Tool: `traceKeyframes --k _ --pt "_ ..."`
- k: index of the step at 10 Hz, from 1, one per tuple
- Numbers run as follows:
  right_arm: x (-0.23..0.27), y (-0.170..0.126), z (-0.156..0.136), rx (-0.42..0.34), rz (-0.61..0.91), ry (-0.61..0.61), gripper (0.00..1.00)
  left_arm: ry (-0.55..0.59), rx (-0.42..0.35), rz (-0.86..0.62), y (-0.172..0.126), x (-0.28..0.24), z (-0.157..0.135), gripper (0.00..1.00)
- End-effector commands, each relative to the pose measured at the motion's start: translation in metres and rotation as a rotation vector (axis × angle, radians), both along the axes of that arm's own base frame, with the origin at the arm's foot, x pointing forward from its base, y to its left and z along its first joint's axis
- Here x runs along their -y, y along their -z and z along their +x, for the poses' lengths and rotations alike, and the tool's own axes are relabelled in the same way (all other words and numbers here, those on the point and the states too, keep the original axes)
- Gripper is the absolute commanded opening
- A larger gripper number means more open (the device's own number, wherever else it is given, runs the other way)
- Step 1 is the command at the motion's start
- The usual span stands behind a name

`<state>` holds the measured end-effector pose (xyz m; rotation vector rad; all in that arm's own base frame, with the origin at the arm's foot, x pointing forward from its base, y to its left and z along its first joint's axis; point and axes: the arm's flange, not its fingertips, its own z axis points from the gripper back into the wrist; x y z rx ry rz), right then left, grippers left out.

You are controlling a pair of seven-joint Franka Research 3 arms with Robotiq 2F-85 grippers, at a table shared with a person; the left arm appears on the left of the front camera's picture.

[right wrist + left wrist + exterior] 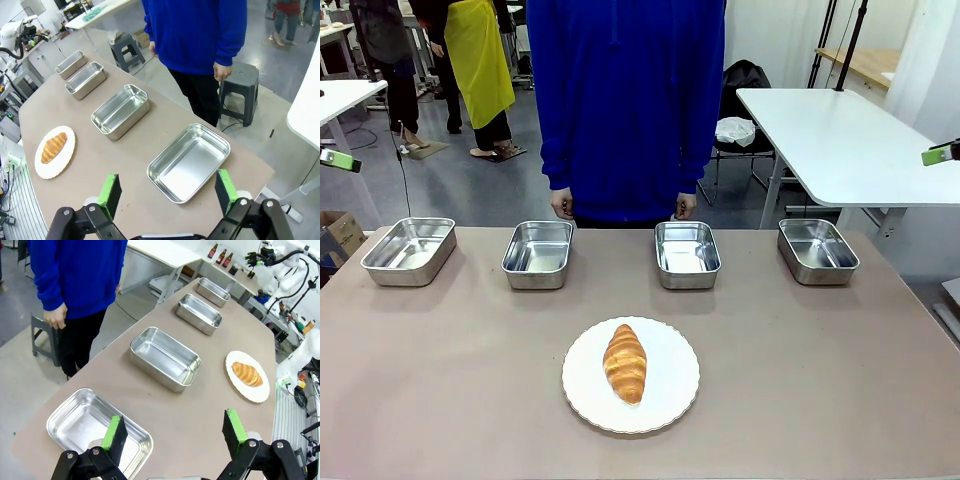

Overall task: Place the bread in the container.
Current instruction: Place the Butter Roll into the Airtight Container indicated by the human.

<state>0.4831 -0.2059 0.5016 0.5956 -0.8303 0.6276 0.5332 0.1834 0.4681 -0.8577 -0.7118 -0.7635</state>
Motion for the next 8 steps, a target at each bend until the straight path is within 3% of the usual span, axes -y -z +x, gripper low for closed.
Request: traceKeyframes --k 1,8 --pt "-0.0011 -0.0010 0.0001 0.003 0.002 -0.003 1.00 0.013 0.014 -0.008 -0.0005 -0.0004 -0.0008 1.00" --pt "-0.0011 -0.0010 0.0001 0.003 0.002 -0.003 1.00 0.013 0.014 -0.008 -0.0005 -0.0004 -0.0008 1.00"
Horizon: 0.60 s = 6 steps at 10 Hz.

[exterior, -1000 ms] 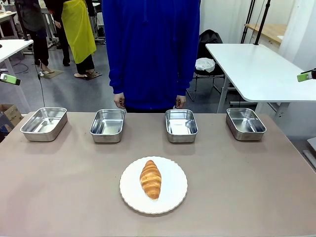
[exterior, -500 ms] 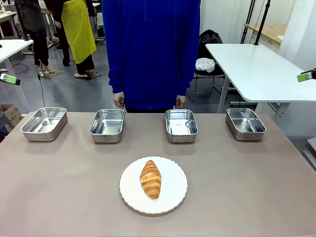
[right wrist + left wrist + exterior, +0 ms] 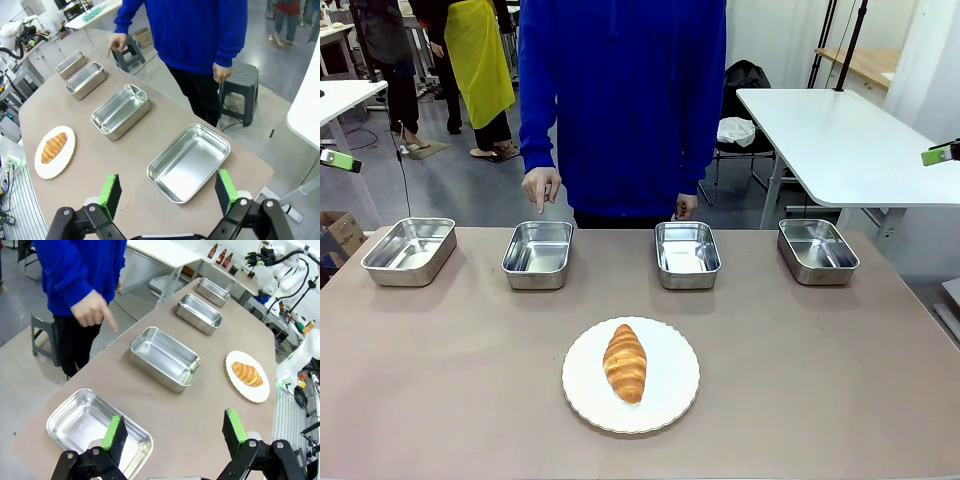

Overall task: Place the bread in the container.
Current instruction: Place the Butter Roll into the Airtight Container indicated by the human.

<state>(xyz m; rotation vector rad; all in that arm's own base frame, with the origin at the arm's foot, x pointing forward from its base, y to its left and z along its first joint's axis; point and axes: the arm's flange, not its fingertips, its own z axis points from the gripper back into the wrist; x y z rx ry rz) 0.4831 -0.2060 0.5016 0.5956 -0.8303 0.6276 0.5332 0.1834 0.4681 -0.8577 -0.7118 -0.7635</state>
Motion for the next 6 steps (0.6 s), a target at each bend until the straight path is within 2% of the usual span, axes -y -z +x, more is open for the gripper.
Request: traceKeyframes --k 1,6 --pt "-0.0011 -0.0010 0.0001 0.003 0.002 -0.003 1.00 0.013 0.014 -0.008 -0.0005 -0.0004 -0.0009 1.00" --pt "-0.0011 -0.0010 0.0001 0.003 0.002 -0.003 1.00 0.013 0.014 -0.008 -0.0005 -0.0004 -0.0009 1.00"
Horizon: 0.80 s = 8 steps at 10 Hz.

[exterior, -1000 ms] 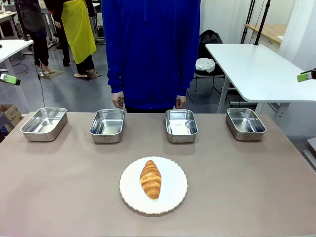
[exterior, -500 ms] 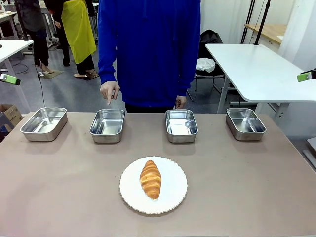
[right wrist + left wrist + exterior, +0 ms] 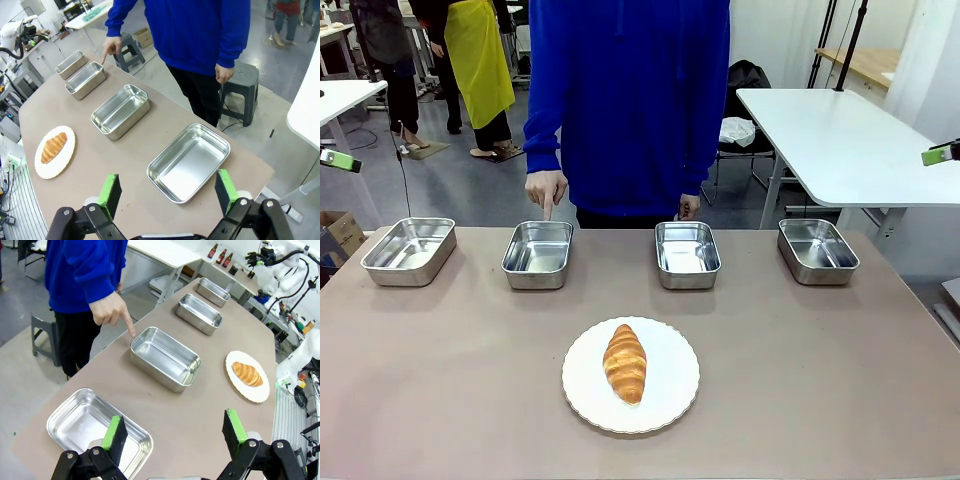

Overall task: Place the bread in the container.
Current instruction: Place the Butter Roll into the Airtight Container indicated by the human.

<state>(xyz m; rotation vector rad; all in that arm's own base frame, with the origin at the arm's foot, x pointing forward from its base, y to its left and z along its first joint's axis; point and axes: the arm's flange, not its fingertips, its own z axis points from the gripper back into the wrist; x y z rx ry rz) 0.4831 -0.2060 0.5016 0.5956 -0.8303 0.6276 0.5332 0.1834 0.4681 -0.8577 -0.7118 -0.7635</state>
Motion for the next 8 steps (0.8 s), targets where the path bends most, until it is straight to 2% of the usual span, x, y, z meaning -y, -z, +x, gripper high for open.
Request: traceKeyframes --k 1,8 --pt "-0.0011 -0.0010 0.0001 0.003 0.002 -0.003 1.00 0.013 0.014 -0.008 -0.0005 -0.0004 -0.0009 1.00" --pt "-0.0011 -0.0010 0.0001 0.003 0.002 -0.003 1.00 0.013 0.014 -0.008 -0.0005 -0.0004 -0.0009 1.00"
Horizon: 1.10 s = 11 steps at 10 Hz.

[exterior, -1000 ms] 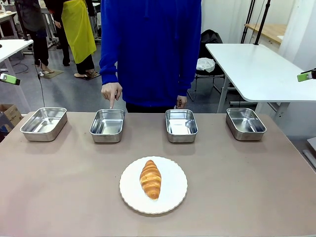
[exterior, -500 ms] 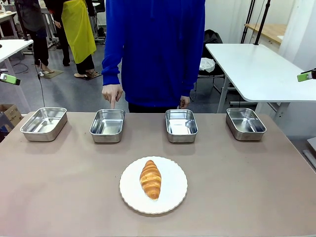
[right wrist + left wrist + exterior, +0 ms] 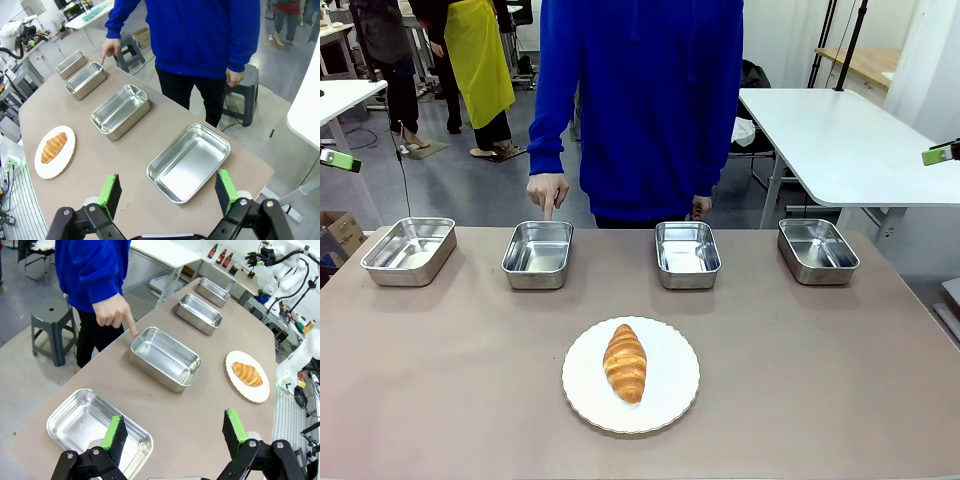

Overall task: Place the bread in the container.
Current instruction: Place the Butter Roll into the Airtight Container indicated by the human.

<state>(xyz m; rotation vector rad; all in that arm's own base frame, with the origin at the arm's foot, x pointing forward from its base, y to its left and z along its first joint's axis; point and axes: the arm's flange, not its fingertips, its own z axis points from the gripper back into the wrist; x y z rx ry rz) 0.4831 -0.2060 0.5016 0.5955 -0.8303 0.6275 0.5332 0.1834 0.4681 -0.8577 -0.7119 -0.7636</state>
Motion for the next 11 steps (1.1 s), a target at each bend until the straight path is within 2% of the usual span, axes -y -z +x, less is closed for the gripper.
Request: traceKeyframes --k 1,5,6,8,10,11 --pt "-0.001 -0.001 0.000 0.003 0.002 -0.003 1.00 0.013 0.014 -0.008 0.000 0.000 -0.001 1.00" --pt "-0.001 -0.001 0.000 0.003 0.002 -0.003 1.00 -0.002 -0.001 0.015 -0.004 0.006 -0.007 1.00" --pt "-0.001 -0.001 0.000 0.003 0.002 -0.003 1.00 -0.060 -0.110 0.063 -0.017 0.020 -0.018 1.00" --pt "-0.001 -0.001 0.000 0.003 0.002 -0.003 1.00 -0.190 -0.256 0.172 -0.064 0.064 -0.051 1.00" --pt "-0.001 -0.001 0.000 0.003 0.002 -0.003 1.00 -0.325 -0.364 0.290 -0.101 0.122 -0.070 1.00" --pt "-0.001 -0.001 0.000 0.003 0.002 -0.003 1.00 -0.417 -0.378 0.343 -0.109 0.169 -0.077 1.00"
